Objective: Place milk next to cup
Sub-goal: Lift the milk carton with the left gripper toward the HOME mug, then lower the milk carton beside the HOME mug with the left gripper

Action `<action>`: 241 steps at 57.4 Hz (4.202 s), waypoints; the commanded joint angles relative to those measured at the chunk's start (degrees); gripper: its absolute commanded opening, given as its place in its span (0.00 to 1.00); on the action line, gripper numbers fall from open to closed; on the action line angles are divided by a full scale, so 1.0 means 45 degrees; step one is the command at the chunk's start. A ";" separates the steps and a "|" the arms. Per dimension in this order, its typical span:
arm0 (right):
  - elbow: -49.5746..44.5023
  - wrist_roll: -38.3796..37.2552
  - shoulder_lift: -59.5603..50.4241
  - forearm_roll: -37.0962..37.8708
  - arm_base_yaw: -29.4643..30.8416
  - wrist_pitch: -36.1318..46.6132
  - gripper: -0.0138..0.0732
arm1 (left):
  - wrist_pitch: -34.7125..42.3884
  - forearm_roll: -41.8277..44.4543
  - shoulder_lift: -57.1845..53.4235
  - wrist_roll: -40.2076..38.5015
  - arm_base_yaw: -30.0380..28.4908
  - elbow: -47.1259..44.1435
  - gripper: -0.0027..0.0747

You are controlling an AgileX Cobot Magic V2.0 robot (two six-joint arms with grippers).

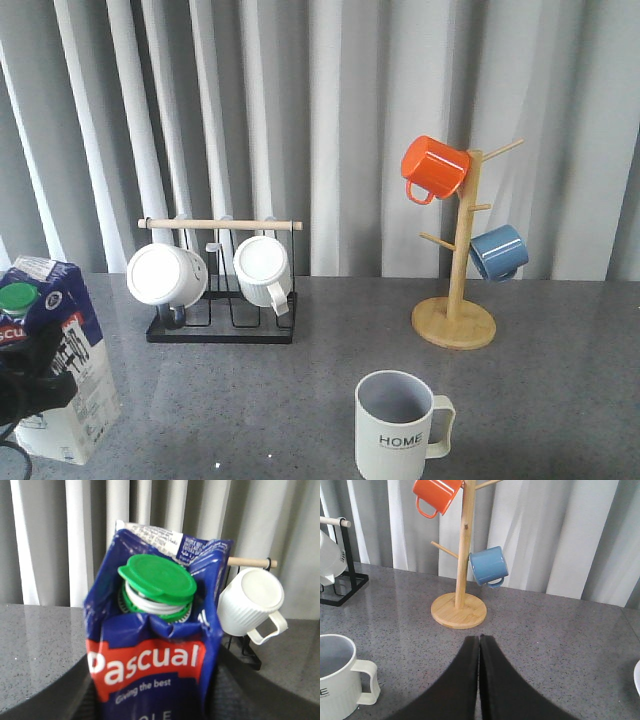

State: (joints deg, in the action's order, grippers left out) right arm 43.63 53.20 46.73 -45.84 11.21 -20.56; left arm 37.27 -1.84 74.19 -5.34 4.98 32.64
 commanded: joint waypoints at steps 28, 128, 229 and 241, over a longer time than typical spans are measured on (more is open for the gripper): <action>0.0457 0.0132 -0.0122 -0.0154 0.0091 0.0638 0.15 | -0.2703 -0.1571 -0.1503 0.0442 0.2496 0.2683 0.12; 0.0457 0.0132 -0.0122 -0.0154 0.0091 0.0638 0.15 | 0.4331 -1.6085 0.6582 1.1238 1.0385 0.8238 0.12; 0.0457 0.0132 -0.0122 -0.0154 0.0091 0.0638 0.15 | 0.4968 -1.5759 0.6937 1.1700 1.0575 0.8238 0.29; 0.0457 0.0132 -0.0122 -0.0165 0.0091 0.0650 0.15 | 0.5291 -1.5655 0.6937 1.1700 1.0575 0.8238 0.71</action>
State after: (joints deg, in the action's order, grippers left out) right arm 43.63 53.20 46.73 -45.84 11.21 -20.52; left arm 58.29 -74.62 107.69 46.91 52.36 68.24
